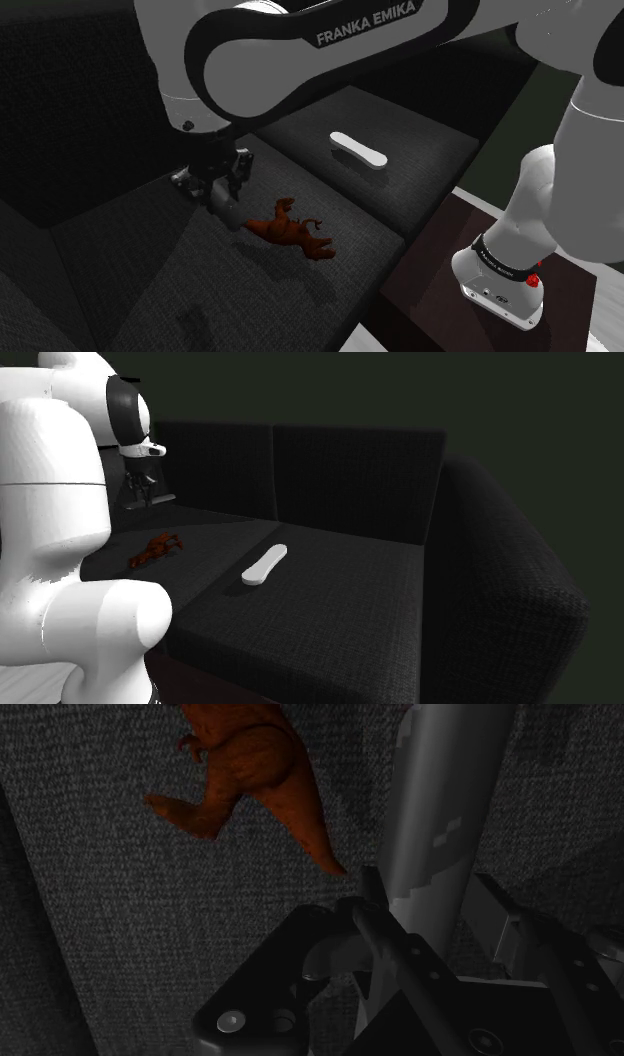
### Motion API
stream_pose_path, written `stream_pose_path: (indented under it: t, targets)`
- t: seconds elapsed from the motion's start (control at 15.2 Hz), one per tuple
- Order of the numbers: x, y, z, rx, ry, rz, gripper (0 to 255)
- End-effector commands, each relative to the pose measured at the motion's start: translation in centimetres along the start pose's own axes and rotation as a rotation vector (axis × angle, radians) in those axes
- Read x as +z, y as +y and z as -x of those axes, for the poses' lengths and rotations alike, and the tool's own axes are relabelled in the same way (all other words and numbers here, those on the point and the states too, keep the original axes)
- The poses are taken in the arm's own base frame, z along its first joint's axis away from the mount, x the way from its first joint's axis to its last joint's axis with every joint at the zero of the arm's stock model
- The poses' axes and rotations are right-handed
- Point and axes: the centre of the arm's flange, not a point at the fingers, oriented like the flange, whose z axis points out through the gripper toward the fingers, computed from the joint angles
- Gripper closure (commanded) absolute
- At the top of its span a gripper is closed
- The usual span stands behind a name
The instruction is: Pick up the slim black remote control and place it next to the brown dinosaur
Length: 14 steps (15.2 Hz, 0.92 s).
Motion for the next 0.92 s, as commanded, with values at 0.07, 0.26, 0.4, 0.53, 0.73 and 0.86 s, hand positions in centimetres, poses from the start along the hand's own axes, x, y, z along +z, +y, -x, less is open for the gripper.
stream_pose_path:
  t: [0.07, 0.26, 0.4, 0.53, 0.73, 0.86]
  targets:
    - [0.6, -3.8, 1.0, 0.001, 0.0, -0.001, 255]
    - [0.9, -7.6, 2.0, 0.001, 0.0, -0.001, 255]
    - [1.2, -10.2, 2.7, 0.001, 0.0, -0.001, 255]
    - [1.8, -11.7, 3.1, 0.001, 0.0, -0.001, 255]
    - [3.4, -11.6, 3.0, 0.001, 0.0, -0.001, 255]
    - [4.5, -11.5, 3.0, 0.001, 0.0, -0.001, 255]
